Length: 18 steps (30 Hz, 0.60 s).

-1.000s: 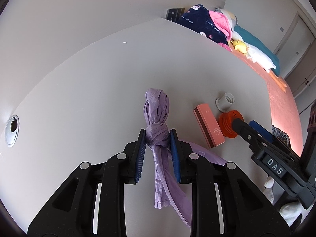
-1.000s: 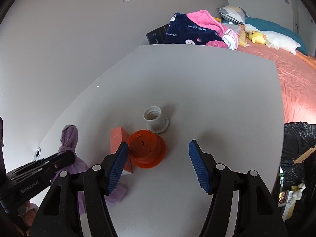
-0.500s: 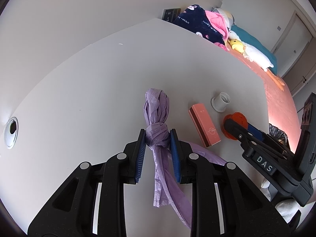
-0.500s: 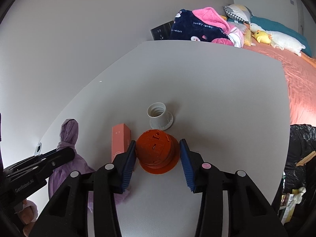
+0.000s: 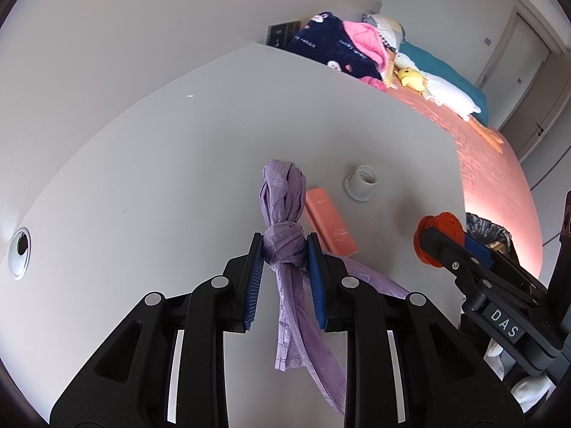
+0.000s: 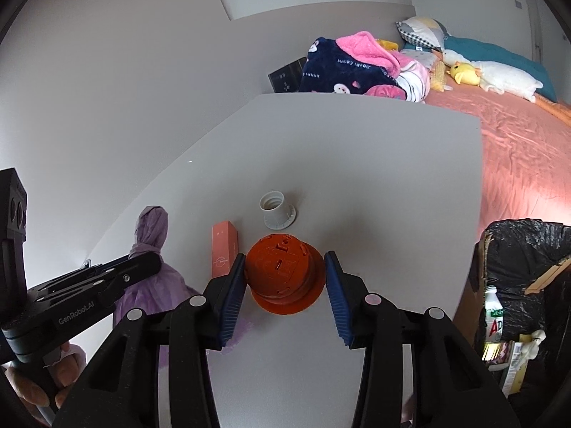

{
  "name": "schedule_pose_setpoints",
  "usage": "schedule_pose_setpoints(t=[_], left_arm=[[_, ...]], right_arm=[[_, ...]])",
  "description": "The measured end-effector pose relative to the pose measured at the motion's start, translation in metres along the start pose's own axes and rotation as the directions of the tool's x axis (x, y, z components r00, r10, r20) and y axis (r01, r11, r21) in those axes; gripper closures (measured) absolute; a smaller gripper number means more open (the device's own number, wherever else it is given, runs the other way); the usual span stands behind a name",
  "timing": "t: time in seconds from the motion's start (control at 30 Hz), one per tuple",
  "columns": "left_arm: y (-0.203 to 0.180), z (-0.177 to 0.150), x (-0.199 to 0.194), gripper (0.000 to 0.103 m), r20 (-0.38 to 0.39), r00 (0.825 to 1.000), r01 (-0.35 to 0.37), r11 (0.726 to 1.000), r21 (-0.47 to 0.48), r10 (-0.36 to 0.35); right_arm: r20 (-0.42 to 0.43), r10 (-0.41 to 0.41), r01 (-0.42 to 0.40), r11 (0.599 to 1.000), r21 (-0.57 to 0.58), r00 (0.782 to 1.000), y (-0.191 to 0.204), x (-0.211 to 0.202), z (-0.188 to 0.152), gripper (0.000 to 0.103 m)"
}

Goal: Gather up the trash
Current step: 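Lift the purple bag and orange cups and carry them over the bin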

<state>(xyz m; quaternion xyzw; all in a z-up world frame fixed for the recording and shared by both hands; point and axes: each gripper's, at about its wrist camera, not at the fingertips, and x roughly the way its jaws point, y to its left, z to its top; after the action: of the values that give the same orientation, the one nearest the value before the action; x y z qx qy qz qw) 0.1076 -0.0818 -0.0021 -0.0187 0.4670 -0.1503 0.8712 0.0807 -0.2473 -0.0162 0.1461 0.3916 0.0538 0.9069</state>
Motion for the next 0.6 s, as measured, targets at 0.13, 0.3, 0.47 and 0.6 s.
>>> schedule_pose_setpoints(t=[0.13,0.3,0.47,0.6], left_arm=[[-0.012,0.0,-0.008,0.079,0.012,1.0,0.017,1.0,0.014,-0.017],[-0.032,-0.003,-0.012,0.079,0.01,0.999,0.047,0.998,0.042,-0.047],[-0.053,-0.006,-0.014,0.079,0.005,0.997,0.071,0.995,0.072,-0.071],[-0.069,-0.01,-0.016,0.079,0.001,0.996,0.09,0.991,0.096,-0.09]], right_arm=[[0.024,-0.009,0.009,1.0,-0.006,1.0,-0.006,-0.019,-0.003,0.058],[0.049,-0.026,0.026,1.0,-0.005,0.998,-0.017,-0.041,-0.006,0.058],[0.067,-0.044,0.044,0.999,0.009,0.997,-0.03,-0.059,-0.011,0.058],[0.081,-0.055,0.053,0.998,0.023,0.995,-0.039,-0.071,-0.016,0.058]])
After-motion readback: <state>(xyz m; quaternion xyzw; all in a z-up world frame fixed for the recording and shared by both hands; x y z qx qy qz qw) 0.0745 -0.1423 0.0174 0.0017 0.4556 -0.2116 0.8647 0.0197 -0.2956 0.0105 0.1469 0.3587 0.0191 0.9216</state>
